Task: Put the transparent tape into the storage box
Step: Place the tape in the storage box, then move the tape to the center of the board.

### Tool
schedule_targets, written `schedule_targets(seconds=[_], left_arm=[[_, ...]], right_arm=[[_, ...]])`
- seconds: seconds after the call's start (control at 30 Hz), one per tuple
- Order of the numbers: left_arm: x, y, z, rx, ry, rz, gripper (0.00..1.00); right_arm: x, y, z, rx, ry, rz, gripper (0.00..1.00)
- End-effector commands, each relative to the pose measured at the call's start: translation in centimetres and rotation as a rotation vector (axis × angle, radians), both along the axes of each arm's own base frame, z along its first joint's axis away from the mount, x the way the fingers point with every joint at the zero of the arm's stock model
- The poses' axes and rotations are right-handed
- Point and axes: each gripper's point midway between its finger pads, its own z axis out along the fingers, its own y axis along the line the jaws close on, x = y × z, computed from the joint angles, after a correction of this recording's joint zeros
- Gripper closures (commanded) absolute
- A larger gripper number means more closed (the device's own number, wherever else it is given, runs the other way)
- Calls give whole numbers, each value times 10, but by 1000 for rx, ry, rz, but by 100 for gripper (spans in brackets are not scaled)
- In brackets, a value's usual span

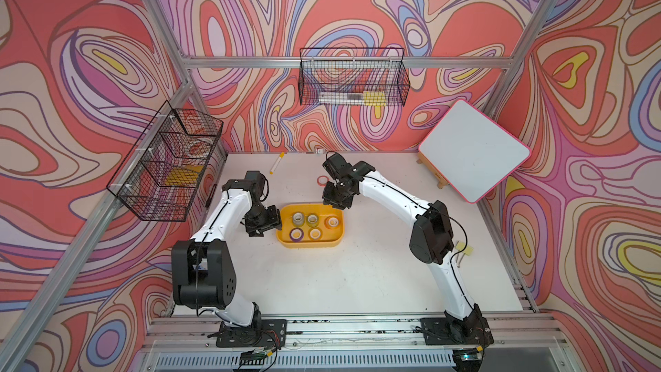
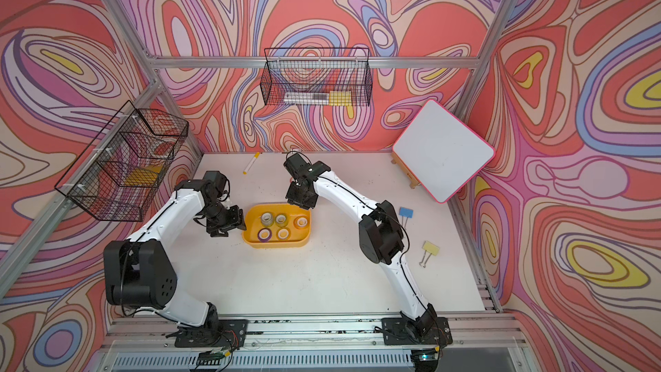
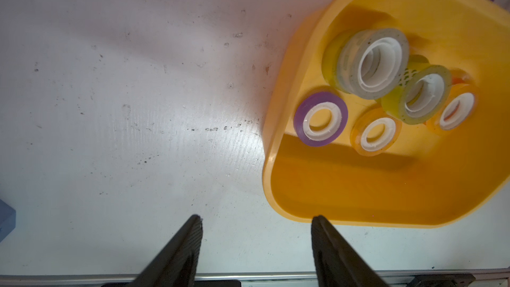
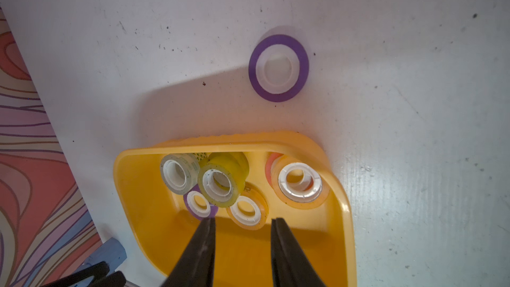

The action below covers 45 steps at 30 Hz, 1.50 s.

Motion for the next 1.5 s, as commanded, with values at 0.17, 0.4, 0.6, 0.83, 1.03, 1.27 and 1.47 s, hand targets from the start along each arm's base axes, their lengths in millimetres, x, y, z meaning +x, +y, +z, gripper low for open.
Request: schedule_targets(seconds=[0.17, 0.4, 0.6, 0.83, 1.03, 1.27, 1.47], left_arm=[[12, 1, -5, -7, -3, 21, 35], [13, 2, -8, -3, 3, 26, 36], [13, 2, -11, -3, 12, 31, 36], [16, 2, -11, -1, 17, 34, 37], [16, 3, -9, 3, 17, 38, 37], [17, 4, -9, 6, 20, 39, 37], [21, 5, -6, 14, 17, 33, 37]], right_arm=[[52, 0, 4, 128, -101, 5, 62], [102, 2, -13, 226, -133, -97, 76], [135, 13, -30, 314, -147, -198, 86], [164, 29, -41, 414, -163, -302, 91], [178, 26, -51, 426, -177, -395, 97], [182, 19, -60, 399, -170, -450, 100], [182, 20, -71, 399, -153, -464, 100]])
